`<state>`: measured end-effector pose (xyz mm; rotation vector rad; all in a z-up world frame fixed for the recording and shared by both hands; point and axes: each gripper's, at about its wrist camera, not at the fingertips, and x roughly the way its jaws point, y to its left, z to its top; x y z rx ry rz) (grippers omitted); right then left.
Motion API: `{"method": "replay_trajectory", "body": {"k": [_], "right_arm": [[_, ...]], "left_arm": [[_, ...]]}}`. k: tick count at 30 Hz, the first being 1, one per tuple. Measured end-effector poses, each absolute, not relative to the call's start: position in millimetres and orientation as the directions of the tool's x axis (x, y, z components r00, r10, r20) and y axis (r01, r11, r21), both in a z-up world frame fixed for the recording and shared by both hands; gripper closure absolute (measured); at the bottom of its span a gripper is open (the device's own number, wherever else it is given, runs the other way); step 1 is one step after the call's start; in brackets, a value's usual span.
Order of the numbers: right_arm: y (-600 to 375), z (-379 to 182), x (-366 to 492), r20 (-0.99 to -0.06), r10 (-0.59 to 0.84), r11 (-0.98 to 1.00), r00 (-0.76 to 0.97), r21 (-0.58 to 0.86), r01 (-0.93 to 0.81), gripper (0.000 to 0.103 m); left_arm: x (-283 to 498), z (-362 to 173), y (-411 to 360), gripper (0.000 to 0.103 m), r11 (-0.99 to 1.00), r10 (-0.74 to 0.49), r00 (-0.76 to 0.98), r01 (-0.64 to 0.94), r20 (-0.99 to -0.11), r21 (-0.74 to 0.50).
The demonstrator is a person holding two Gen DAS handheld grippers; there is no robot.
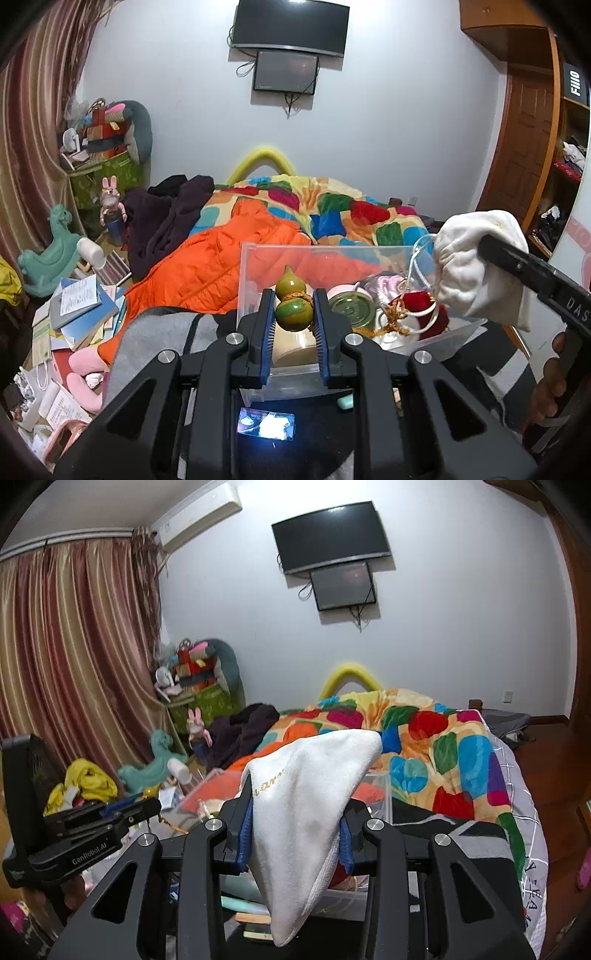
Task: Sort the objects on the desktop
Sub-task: 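Lower the gourd into the box with the left gripper while the right releases the pouch inside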
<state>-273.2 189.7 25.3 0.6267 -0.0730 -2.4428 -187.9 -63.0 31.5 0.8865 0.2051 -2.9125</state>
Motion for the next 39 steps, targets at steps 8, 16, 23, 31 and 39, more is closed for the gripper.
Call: {"method": "replay_trajectory", "body": {"k": [8, 16, 23, 31, 39], "right_arm": [[179, -3, -286, -0.490, -0.540, -0.829, -0.685, 0.170, 0.532, 0.070], [172, -11, -291, -0.516, -0.513, -0.840, -0.686, 0.138, 0.525, 0.070], [168, -21, -293, -0.534, -0.491, -0.848, -0.689, 0.111, 0.519, 0.066], [167, -28, -285, -0.566, -0.449, -0.860, -0.691, 0.064, 0.507, 0.058], [186, -22, -268, -0.555, -0.448, -0.866, -0.701, 0.076, 0.494, 0.048]], "left_arm": [[-202, 7, -60, 0.084, -0.988, -0.069, -0.799, 0.138, -0.597, -0.071], [-206, -8, -65, 0.084, -0.985, -0.066, -0.781, 0.150, -0.621, -0.084], [-206, -12, -65, 0.084, -0.986, -0.059, -0.786, 0.143, -0.615, -0.088], [-197, -13, -60, 0.084, -0.987, -0.070, -0.805, 0.140, -0.588, -0.074], [-185, -5, -61, 0.084, -0.986, -0.062, -0.830, 0.137, -0.555, -0.094]]}}
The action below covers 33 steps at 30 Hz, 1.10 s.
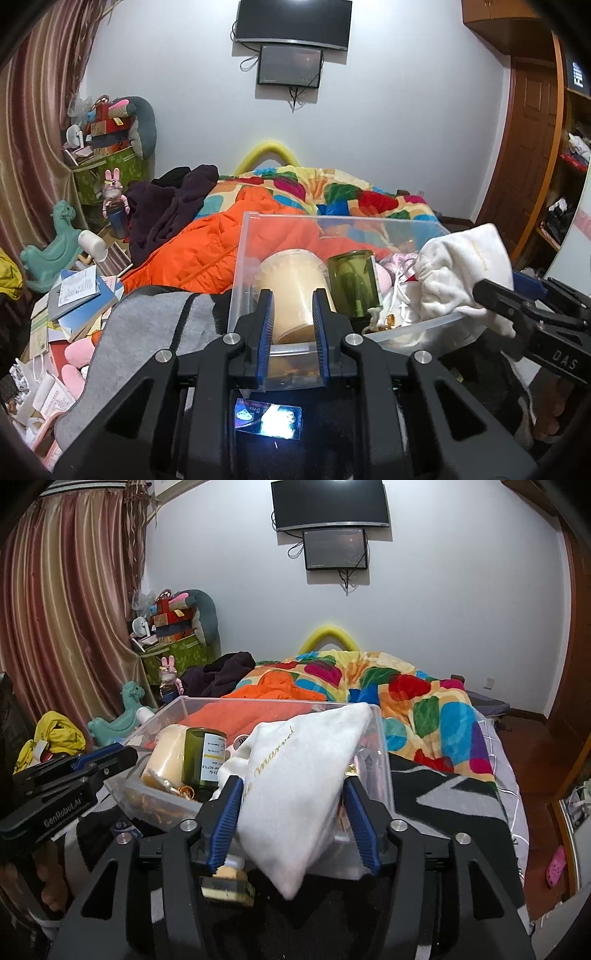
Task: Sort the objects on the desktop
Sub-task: 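Lower the gourd into the box with the left gripper while the right releases the pouch inside, then grasp the blue Max card with the left gripper while the right grasps the green-cream block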
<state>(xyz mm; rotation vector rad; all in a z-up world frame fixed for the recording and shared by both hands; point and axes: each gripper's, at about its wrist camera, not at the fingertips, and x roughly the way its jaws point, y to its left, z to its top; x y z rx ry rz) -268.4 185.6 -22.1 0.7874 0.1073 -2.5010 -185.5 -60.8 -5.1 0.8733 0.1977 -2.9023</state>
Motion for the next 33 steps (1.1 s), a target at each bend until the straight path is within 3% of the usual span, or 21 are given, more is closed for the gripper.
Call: {"method": "replay_trajectory", "body": {"k": [6, 14, 21, 24, 26, 33], "right_arm": [[193, -16, -255, -0.540, -0.435, -0.876, -0.721, 0.069, 0.477, 0.040], [190, -20, -243, -0.546, -0.441, -0.874, -0.712, 0.079, 0.480, 0.039], [189, -30, -233, -0.567, -0.458, -0.868, -0.685, 0.119, 0.482, 0.038], [187, -35, -230, -0.581, -0.460, -0.866, -0.672, 0.126, 0.484, 0.038], [184, -39, -227, -0.594, -0.450, -0.867, -0.667, 0.113, 0.485, 0.038], [169, -59, -223, -0.640, -0.433, -0.862, -0.634, 0.090, 0.498, 0.038]], "left_arm": [[-172, 5, -64, 0.084, -0.984, -0.054, -0.837, 0.137, -0.544, -0.113], [-154, 9, -59, 0.068, -0.984, -0.079, -0.843, 0.150, -0.532, -0.092], [-145, 3, -55, 0.065, -0.985, -0.056, -0.838, 0.134, -0.544, -0.105], [-143, 0, -55, 0.055, -0.987, -0.057, -0.836, 0.130, -0.545, -0.096], [-142, -4, -54, 0.048, -0.990, -0.054, -0.827, 0.117, -0.559, -0.078], [-148, -31, -62, 0.048, -0.994, -0.051, -0.761, 0.099, -0.647, -0.039]]}}
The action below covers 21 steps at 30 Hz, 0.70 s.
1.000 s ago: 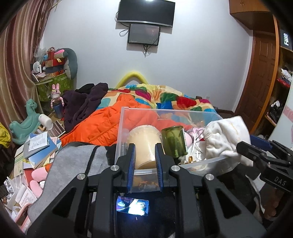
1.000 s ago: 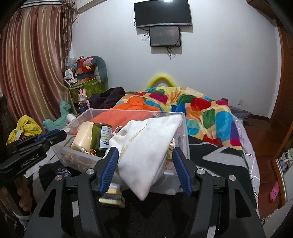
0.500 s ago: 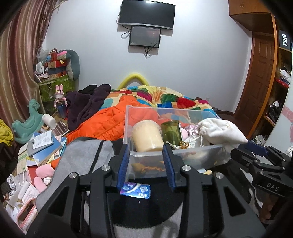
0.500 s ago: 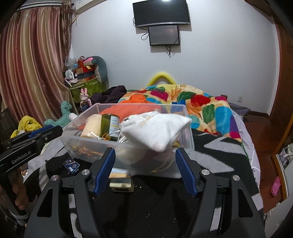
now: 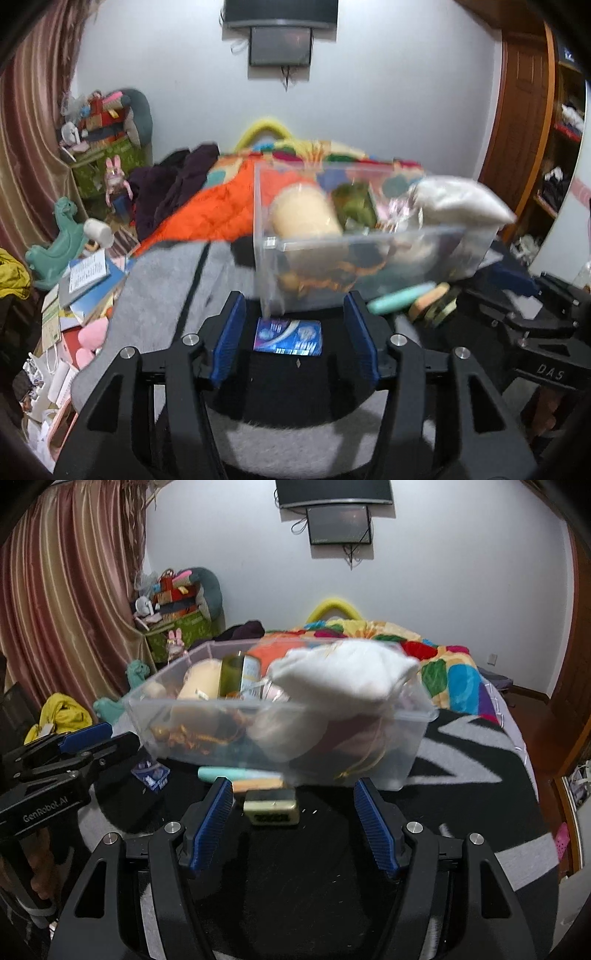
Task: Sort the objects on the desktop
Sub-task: 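Grasp the blue Max card with the left gripper while the right grasps the green-cream block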
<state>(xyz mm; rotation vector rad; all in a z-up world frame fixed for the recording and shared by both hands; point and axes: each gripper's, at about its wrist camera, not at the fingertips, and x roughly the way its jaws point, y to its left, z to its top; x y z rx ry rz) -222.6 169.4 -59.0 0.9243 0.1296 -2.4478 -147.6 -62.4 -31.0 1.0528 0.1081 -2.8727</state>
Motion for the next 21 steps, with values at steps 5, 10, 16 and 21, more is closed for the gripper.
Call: {"method": "replay_trajectory", "body": {"k": [5, 10, 16, 21], "right_arm": [[160, -68, -223, -0.667, -0.403, -0.861, -0.627, 0.044, 0.507, 0.038], [161, -74, -224, -0.685, -0.418, -0.850, -0.596, 0.063, 0.523, 0.038], [159, -77, -223, -0.698, -0.418, -0.841, -0.581, 0.056, 0.538, 0.039], [155, -79, -224, -0.708, -0.409, -0.834, -0.576, 0.033, 0.551, 0.040]], "left_arm": [[-159, -49, -75, 0.048, -0.990, 0.028, -0.694, 0.082, -0.719, -0.117], [-167, -64, -83, 0.047, -0.982, 0.070, -0.634, 0.092, -0.770, -0.164], [-168, -67, -74, 0.040, -0.989, 0.049, -0.619, 0.082, -0.784, -0.126], [-169, -71, -54, 0.035, -0.997, -0.039, -0.605, 0.071, -0.795, -0.005]]}}
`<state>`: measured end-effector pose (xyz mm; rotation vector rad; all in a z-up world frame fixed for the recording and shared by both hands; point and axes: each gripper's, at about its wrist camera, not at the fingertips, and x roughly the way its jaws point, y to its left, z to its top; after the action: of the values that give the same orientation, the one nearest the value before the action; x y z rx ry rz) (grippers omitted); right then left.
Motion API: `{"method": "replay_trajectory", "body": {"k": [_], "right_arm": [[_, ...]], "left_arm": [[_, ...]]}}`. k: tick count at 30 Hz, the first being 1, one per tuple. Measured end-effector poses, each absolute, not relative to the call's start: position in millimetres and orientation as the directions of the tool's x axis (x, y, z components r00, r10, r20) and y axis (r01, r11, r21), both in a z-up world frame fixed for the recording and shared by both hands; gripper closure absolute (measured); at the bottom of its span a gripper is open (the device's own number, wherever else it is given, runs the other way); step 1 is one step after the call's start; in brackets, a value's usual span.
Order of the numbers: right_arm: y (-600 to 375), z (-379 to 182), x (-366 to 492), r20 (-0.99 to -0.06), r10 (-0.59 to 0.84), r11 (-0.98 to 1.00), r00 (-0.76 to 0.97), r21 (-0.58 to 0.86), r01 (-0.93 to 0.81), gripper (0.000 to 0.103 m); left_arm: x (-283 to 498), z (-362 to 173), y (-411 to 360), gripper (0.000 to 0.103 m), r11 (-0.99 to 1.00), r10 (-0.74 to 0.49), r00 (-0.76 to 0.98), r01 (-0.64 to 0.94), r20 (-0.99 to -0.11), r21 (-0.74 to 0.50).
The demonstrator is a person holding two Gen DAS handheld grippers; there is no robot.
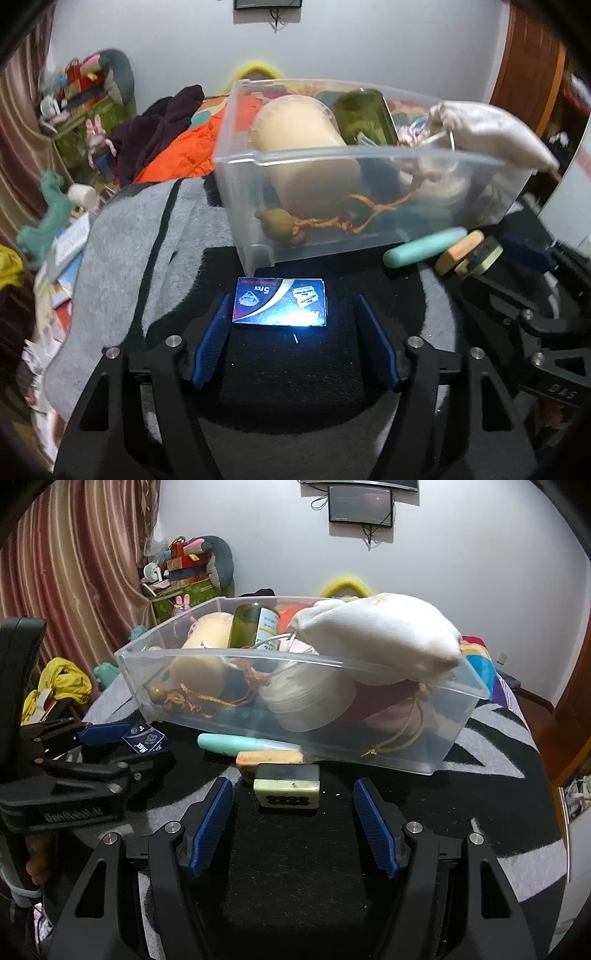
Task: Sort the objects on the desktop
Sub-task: 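Grasp the blue Max card with the left gripper while the right grasps the green-cream block, then carry the blue card and the green-cream block over the clear box with both grippers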
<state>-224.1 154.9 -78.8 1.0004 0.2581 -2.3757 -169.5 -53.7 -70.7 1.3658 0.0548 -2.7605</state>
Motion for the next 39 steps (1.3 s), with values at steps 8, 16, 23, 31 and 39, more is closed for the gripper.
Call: {"method": "replay_trajectory", "body": {"k": [8, 16, 23, 31, 39], "right_arm": [[155, -82, -229, -0.720, -0.428, -0.826, -0.547, 0.065, 0.560, 0.071], [169, -78, -229, -0.689, -0.467, -0.831, -0.554, 0.128, 0.541, 0.072], [191, -73, -233, -0.644, -0.524, -0.833, -0.557, 0.251, 0.493, 0.072], [225, -65, -231, -0.622, -0.500, -0.863, -0.603, 0.293, 0.413, 0.072], [239, -53, -231, -0.593, -0.519, -0.854, -0.616, 0.326, 0.406, 0.072]], "left_arm": [[-165, -71, -62, 0.056, -0.983, -0.132, -0.617, 0.183, -0.776, 0.022], [-153, -67, -77, 0.056, -0.973, -0.126, -0.651, 0.229, -0.748, -0.036], [-144, -57, -80, 0.056, -0.967, -0.138, -0.692, 0.248, -0.709, -0.054], [-136, -42, -78, 0.056, -0.969, -0.146, -0.744, 0.240, -0.652, -0.056], [-129, -20, -78, 0.056, -0.972, -0.120, -0.799, 0.215, -0.590, -0.093]]}}
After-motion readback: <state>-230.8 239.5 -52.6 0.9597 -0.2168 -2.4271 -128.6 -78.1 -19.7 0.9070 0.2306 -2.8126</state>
